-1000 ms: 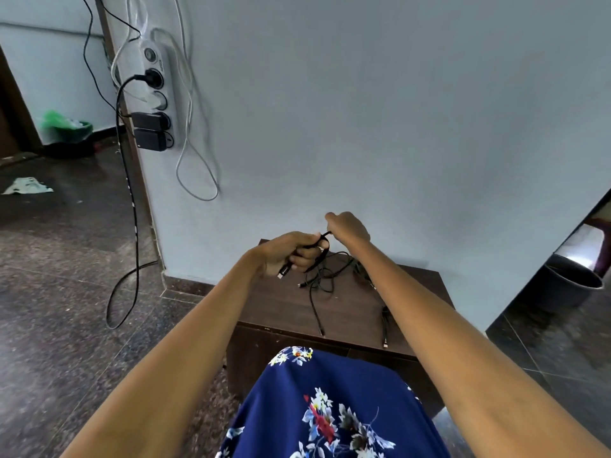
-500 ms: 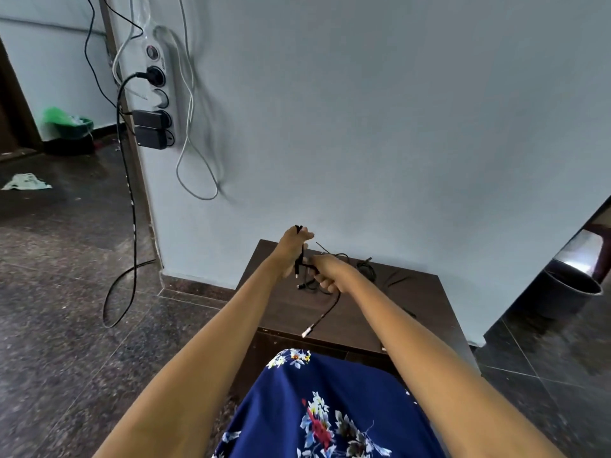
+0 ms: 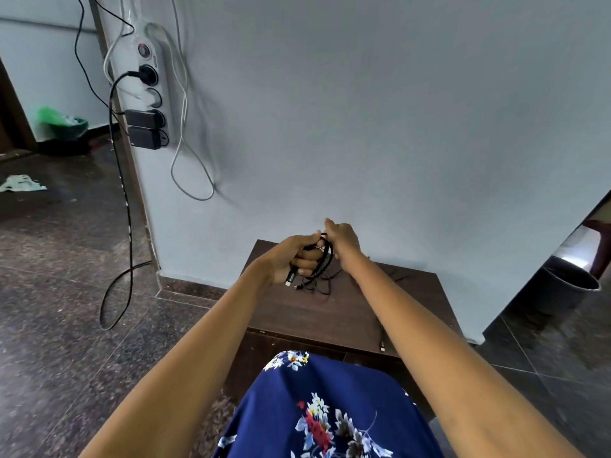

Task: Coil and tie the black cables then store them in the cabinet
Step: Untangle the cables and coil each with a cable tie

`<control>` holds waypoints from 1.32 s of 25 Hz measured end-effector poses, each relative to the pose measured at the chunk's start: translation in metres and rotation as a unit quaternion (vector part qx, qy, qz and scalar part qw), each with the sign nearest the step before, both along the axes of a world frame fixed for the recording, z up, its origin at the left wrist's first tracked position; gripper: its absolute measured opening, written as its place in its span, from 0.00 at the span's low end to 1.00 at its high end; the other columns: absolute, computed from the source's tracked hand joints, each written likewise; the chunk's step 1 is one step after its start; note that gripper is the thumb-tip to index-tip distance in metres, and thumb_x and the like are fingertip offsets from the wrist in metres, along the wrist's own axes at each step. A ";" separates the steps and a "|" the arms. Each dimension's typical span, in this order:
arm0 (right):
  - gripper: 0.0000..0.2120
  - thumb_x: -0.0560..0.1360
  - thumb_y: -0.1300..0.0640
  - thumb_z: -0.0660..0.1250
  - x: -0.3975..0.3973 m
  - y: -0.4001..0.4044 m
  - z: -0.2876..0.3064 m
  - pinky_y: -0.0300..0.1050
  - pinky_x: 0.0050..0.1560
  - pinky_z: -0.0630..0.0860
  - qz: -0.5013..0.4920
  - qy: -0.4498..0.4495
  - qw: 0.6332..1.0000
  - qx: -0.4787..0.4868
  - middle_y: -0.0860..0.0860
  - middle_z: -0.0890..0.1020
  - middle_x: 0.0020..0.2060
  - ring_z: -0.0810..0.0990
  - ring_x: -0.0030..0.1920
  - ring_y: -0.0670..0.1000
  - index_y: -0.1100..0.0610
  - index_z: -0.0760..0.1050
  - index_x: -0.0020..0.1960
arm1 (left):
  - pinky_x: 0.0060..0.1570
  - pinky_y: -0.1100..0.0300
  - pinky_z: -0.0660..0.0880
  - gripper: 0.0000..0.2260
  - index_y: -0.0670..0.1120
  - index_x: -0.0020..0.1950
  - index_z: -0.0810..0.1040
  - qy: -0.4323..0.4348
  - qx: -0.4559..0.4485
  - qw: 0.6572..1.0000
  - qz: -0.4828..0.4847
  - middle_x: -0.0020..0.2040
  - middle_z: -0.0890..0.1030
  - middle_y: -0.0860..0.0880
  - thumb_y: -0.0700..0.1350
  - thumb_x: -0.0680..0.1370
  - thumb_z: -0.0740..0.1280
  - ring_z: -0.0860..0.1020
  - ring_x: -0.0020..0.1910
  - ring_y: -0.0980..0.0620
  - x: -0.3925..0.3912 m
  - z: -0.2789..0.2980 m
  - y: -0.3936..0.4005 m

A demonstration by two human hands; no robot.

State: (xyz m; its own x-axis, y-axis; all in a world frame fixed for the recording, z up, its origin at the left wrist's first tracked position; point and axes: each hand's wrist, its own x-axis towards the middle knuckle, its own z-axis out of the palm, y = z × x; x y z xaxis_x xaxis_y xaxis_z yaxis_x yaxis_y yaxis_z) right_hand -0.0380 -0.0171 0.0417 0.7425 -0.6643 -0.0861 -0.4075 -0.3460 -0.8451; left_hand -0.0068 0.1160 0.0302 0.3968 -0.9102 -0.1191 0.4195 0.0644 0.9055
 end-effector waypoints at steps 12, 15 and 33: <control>0.28 0.81 0.42 0.51 -0.014 -0.004 -0.067 0.46 0.36 0.67 -0.035 -0.129 0.982 0.131 0.49 0.73 0.23 0.71 0.27 0.47 0.55 0.72 0.29 | 0.30 0.62 0.72 0.21 0.44 0.42 0.74 0.171 -0.090 0.969 0.152 0.26 0.68 0.52 0.54 0.83 0.50 0.70 0.25 0.55 -0.011 -0.044 -0.044; 0.28 0.81 0.42 0.51 -0.015 -0.031 -0.078 0.49 0.42 0.68 -0.021 -0.095 0.992 0.083 0.51 0.75 0.26 0.74 0.31 0.51 0.55 0.73 0.30 | 0.31 0.61 0.73 0.22 0.43 0.42 0.74 0.203 -0.085 0.968 0.124 0.26 0.69 0.51 0.53 0.83 0.48 0.70 0.25 0.53 -0.010 -0.050 -0.062; 0.13 0.74 0.59 0.64 -0.039 -0.162 -0.171 0.41 0.35 0.69 0.016 0.247 0.923 -0.295 0.50 0.78 0.35 0.77 0.38 0.53 0.55 0.71 0.31 | 0.37 0.58 0.71 0.16 0.44 0.37 0.68 0.086 0.070 0.954 0.278 0.27 0.64 0.51 0.47 0.83 0.53 0.66 0.25 0.54 0.030 -0.147 -0.138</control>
